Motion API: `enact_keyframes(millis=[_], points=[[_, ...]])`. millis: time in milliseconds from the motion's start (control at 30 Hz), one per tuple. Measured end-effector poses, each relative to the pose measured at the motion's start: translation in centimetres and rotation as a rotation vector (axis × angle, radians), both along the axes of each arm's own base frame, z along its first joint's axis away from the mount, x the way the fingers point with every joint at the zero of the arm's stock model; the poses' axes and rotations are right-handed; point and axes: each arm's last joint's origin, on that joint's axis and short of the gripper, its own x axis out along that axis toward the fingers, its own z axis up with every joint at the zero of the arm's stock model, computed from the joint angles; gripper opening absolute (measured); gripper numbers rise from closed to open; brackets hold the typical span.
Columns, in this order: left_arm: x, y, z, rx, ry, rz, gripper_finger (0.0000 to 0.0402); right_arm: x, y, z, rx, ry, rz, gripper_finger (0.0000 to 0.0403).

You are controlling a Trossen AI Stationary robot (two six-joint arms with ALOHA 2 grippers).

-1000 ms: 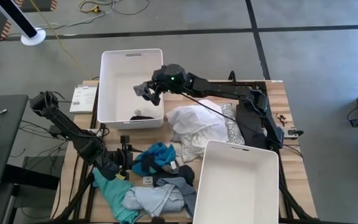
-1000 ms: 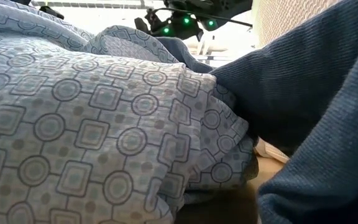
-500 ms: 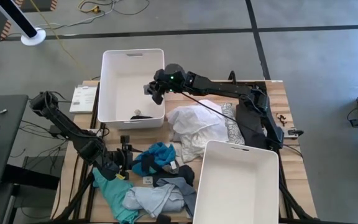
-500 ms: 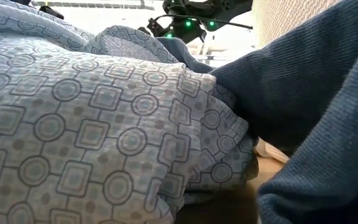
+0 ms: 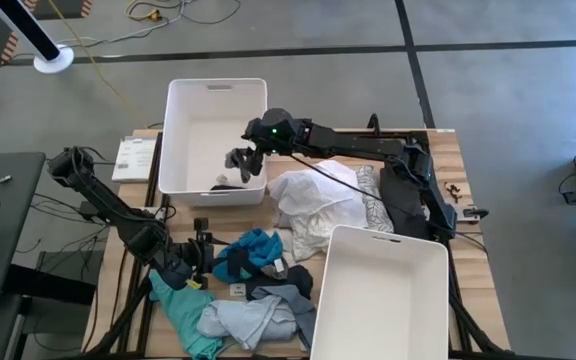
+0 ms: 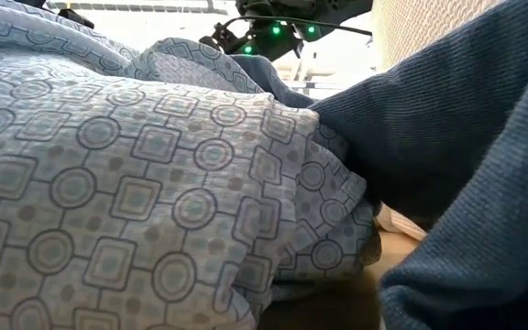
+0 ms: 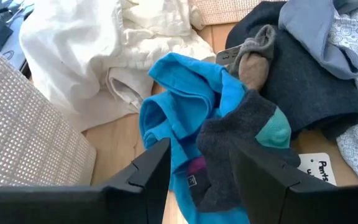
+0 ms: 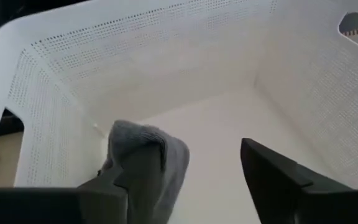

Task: Sort clothes
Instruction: Put the gray sock into the top white laundry bin, then put the blue sock into the top white laundry bin

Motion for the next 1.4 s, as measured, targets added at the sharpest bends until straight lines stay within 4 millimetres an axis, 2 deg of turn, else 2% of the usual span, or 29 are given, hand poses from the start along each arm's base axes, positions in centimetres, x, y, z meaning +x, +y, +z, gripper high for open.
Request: enact_keyframes(millis=[200, 333, 633, 733, 867, 1100, 1400], points=[[0.0, 0.0, 0.0, 0.000, 0.000, 0.001, 0.0159, -0.4, 0.4, 1.1, 0.023, 0.074, 0.006, 0.0244], [0.0, 0.0, 0.0, 0.001, -0.001, 0.000, 0.0160, -0.7, 0.7, 2.5, 0.033, 0.107, 0.013, 0.0244], [0.0, 0.0, 0.0, -0.001, -0.002, 0.001, 0.0160, -1.3, 1.3, 4.8, -0.012, 0.154, -0.024, 0.0244], [0.0, 0.0, 0.0, -0.009, 0.003, -0.008, 0.0159, -1.4, 2.1, 5.3, -0.007, 0.179, -0.009, 0.0244], [0.0, -0.1, 0.0, -0.032, 0.018, -0.034, 0.0159, -1.5, 4.3, 6.3, -0.005, 0.206, 0.065, 0.0244], [0.2, -0.7, 0.1, -0.129, 0.040, -0.133, 0.0159, -2.0, 9.4, 7.9, -0.041, 0.289, 0.197, 0.0244], [0.7, -0.7, -0.6, -0.135, 0.046, -0.119, 0.0159, -5.2, 15.1, 10.3, -0.058, 0.371, 0.321, 0.0244]])
